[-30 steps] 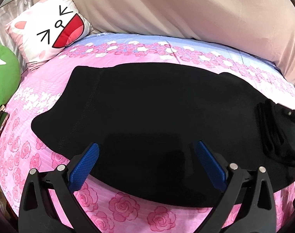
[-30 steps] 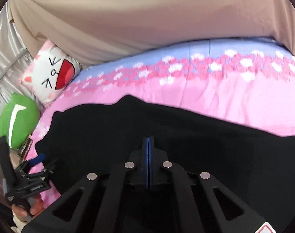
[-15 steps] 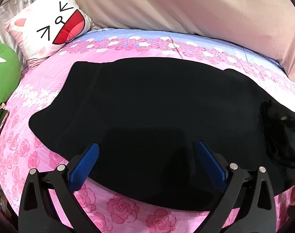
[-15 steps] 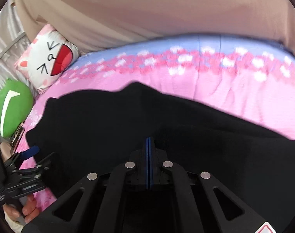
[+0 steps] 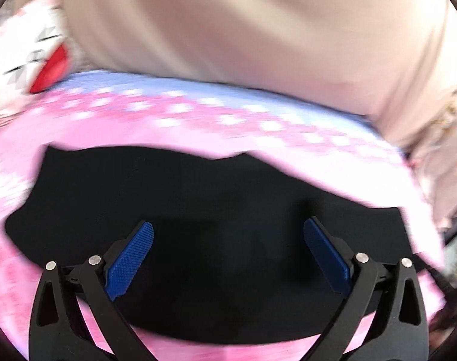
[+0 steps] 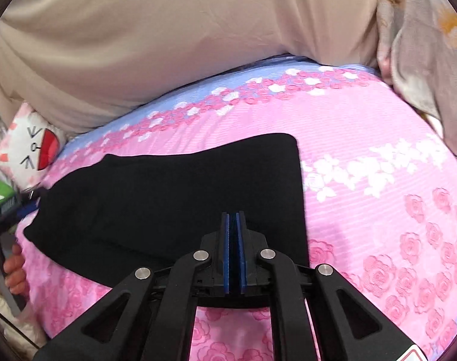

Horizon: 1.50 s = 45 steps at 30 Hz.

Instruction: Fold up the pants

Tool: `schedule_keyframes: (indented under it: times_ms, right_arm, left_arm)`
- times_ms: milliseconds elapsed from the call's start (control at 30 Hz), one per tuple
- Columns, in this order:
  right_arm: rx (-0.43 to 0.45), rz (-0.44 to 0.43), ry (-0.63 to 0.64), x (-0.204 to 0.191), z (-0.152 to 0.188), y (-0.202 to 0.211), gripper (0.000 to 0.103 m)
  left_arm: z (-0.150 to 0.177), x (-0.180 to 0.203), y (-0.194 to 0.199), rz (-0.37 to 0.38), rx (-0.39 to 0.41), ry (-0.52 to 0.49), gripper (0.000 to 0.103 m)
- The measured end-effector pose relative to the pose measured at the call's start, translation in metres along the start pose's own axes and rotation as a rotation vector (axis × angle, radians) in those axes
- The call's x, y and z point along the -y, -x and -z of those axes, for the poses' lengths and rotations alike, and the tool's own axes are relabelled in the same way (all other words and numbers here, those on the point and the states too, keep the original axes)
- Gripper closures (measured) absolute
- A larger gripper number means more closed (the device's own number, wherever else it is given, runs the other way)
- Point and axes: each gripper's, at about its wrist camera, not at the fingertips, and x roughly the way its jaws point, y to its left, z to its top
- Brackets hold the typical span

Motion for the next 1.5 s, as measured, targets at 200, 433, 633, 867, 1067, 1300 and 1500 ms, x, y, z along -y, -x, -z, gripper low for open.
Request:
schedule_keyframes:
  times_ms: [200, 433, 633, 867, 1067, 1300, 1500]
  right_arm:
    - [-0.08, -0.072, -0.09, 0.038, 0.014, -0.026, 0.103]
    - [-0.066, -0.034, -0.06, 0.036, 0.013, -0.015, 0.101]
    - [0.056, -0.053, 0.077, -0.019, 0.014, 0.007, 0.077]
    - [-0.01, -0.215, 0.134, -0.084, 0.032, -0.025, 0.074]
    - [-0.056, -0.157, 0.22, -0.115, 0.049, -0.045, 0.064]
    - [-0.011, -0.148, 0.201, -0.112, 0.051, -0.037, 0.051]
    - [0.034, -0.258, 0.064, -0.083, 0.042, -0.029, 0.05]
  left_arm:
    - [0.012, 0.077, -0.1, -0.225, -0.167, -0.173, 0.005]
    - [0.013, 0.056, -0.073, -0.201, -0.101, -0.093, 0.005]
    - [0.008, -0.065, 0.015, -0.322, 0.023, 0.12, 0.005]
    - [0.054, -0.241, 0.061, -0.422, -0.001, 0.577, 0.005]
    - [0.056, -0.259, 0.042, -0.3, 0.001, 0.631, 0.019]
    - [0.029, -0.234, 0.041, -0.332, 0.052, 0.557, 0.09]
    - [-0.014, -0.104, 0.091, -0.25, 0.199, 0.233, 0.09]
